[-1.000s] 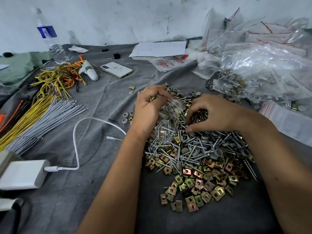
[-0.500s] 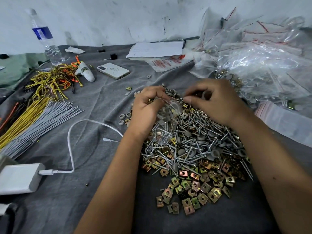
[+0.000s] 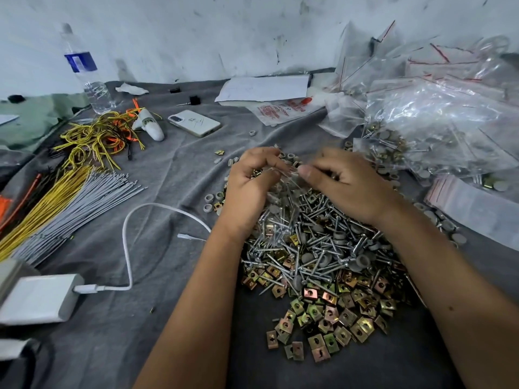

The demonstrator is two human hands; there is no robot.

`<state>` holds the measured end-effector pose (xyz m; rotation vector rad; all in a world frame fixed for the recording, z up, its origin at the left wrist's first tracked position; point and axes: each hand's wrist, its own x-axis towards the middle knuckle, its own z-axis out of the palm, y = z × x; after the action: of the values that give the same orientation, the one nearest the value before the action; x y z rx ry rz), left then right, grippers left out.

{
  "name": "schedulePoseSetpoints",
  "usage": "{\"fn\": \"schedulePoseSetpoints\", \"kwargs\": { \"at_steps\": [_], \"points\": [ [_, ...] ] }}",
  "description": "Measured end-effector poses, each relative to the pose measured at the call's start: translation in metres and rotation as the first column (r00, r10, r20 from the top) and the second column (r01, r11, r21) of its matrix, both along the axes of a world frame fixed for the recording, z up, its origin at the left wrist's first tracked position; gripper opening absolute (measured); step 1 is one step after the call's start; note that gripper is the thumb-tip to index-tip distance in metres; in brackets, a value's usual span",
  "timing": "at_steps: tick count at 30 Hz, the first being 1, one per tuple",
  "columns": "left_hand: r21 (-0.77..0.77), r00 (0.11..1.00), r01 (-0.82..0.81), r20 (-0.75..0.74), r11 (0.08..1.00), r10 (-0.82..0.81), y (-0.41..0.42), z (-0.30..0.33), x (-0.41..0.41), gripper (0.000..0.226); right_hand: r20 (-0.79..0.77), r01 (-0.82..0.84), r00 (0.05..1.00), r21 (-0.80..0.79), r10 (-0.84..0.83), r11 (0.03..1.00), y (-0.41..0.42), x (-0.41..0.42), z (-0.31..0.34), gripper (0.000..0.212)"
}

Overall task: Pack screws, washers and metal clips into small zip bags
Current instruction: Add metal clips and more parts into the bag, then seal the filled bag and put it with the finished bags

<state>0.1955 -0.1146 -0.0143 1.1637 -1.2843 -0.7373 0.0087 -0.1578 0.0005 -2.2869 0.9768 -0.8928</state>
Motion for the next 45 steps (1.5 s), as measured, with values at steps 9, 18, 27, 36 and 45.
{"fn": "schedulePoseSetpoints", "kwargs": {
  "at_steps": [9, 18, 27, 36, 45],
  "points": [
    [-0.082, 1.0, -0.015, -0.012, 0.996, 0.015, 0.001, 0.0, 0.003, 0.023, -0.057, -0.047, 0.997, 0.03, 0.049, 0.998, -0.001, -0.005, 0.023, 0.012],
    [-0.028, 0.952, -0.033, -0.307, 0.999, 0.023, 0.001, 0.001, 0.007, 0.054, -0.39, -0.136, 0.921, -0.337, -0.006, 0.932, -0.003, 0.008, 0.096, 0.017],
    [0.025, 0.96, 0.139, -0.25, 0.99, -0.128, 0.003, 0.002, 0.005, 0.063, -0.33, -0.08, 0.942, -0.388, -0.057, 0.918, -0.002, 0.001, 0.11, 0.011],
    [0.061, 0.944, 0.308, -0.147, 0.949, -0.297, 0.004, 0.0, 0.0, 0.019, -0.089, -0.006, 0.996, -0.198, -0.012, 0.98, -0.015, -0.018, 0.097, 0.011],
    [0.17, 0.926, 0.348, -0.214, 0.922, -0.31, 0.004, 0.0, -0.003, 0.018, 0.376, 0.113, 0.908, 0.207, -0.185, 0.972, -0.021, -0.009, 0.021, 0.006]
  ]
}}
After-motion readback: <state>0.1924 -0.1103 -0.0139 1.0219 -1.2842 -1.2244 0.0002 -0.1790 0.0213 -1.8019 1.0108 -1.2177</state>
